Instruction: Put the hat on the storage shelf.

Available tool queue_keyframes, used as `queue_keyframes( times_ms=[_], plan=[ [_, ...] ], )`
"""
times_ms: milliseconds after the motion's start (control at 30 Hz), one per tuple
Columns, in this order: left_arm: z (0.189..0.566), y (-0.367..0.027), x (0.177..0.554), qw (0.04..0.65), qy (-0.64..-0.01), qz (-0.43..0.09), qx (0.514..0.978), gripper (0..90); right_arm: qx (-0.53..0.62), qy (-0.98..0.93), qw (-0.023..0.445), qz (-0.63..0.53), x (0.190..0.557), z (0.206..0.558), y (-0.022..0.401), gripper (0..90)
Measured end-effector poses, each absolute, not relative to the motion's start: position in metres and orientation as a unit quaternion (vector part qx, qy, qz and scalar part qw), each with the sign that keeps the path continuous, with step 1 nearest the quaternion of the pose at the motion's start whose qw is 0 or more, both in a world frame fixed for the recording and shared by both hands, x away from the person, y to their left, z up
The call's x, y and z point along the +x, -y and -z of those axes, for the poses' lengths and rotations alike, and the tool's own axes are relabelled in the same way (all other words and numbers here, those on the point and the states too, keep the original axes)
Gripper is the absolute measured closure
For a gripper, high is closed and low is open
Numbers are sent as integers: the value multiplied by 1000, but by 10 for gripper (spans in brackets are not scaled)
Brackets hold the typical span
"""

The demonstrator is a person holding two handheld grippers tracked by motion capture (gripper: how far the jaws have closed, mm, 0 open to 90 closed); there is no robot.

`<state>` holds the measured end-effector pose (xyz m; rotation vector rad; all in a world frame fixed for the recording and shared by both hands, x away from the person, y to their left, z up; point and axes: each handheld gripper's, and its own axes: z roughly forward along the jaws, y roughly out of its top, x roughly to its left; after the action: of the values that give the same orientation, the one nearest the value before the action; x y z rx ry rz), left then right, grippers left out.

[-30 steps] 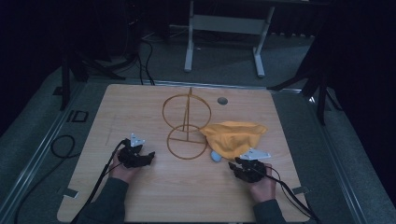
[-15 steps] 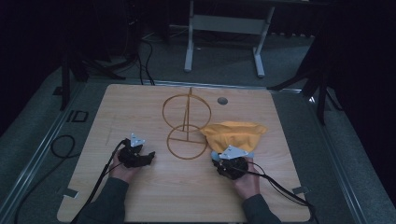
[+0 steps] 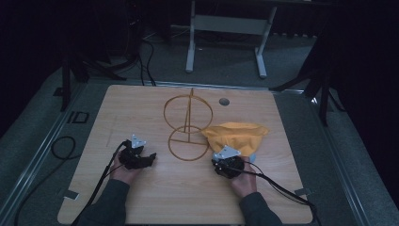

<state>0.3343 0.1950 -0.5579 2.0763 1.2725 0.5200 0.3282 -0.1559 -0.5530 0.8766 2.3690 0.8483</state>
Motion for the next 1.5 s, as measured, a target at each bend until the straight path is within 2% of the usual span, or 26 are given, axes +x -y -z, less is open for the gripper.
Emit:
queue_keyframes(
  times_ms=[200, 333, 933, 1500],
  plan=[
    [558, -195, 334, 320, -484, -198, 790, 365, 334, -860, 232, -310, 331, 550, 158, 748],
    [558, -195, 334, 320, -484, -198, 790, 365, 329, -862, 225, -314, 331, 545, 161, 795],
    [558, -195, 334, 321, -485, -198, 789, 365, 310, -859, 217, -346, 327, 490, 192, 813],
    [558, -195, 334, 321, -486, -197, 789, 365, 308, -851, 252, -343, 331, 438, 229, 819]
  ],
)
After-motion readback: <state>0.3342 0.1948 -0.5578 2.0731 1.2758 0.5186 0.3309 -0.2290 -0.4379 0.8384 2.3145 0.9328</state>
